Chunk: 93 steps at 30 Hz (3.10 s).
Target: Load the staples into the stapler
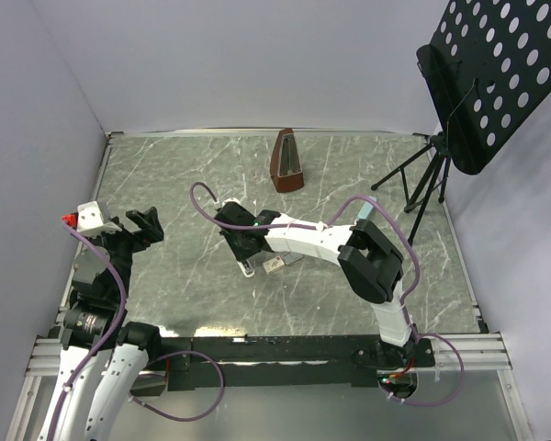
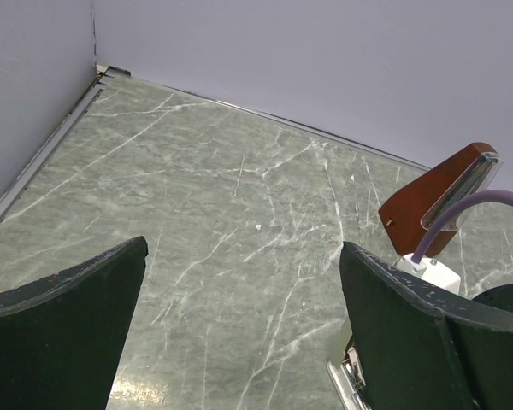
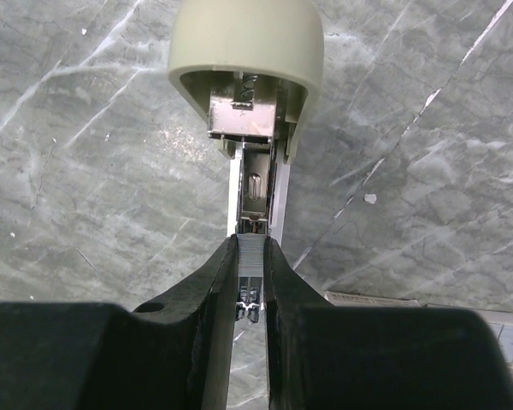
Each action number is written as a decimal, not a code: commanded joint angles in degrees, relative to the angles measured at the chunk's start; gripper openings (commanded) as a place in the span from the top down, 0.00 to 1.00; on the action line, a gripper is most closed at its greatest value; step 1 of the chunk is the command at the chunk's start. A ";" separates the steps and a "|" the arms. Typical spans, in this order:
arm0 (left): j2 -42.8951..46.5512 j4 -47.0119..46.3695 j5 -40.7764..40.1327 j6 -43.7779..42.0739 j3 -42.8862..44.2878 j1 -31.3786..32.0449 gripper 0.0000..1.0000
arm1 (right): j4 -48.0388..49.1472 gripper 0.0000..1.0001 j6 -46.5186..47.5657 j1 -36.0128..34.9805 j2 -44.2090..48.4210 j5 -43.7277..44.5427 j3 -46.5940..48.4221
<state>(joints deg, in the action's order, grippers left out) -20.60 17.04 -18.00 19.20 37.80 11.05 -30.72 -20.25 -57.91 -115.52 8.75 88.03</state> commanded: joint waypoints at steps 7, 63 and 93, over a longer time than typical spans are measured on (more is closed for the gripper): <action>-0.06 -1.92 0.42 0.05 -0.10 -0.33 0.01 | -0.04 0.91 0.04 -0.27 -1.19 0.30 1.36; -0.14 -2.01 0.60 0.05 -0.18 -0.33 0.01 | 1.28 0.92 -0.67 -0.10 0.74 -0.23 0.04; -0.23 -2.01 0.77 -0.04 -0.18 -0.33 0.01 | 0.05 0.93 -0.67 0.34 -1.19 -0.49 0.39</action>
<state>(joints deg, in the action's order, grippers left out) -20.62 17.02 -17.87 19.20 37.69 11.05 -30.24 -20.29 -57.87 -115.66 7.88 87.64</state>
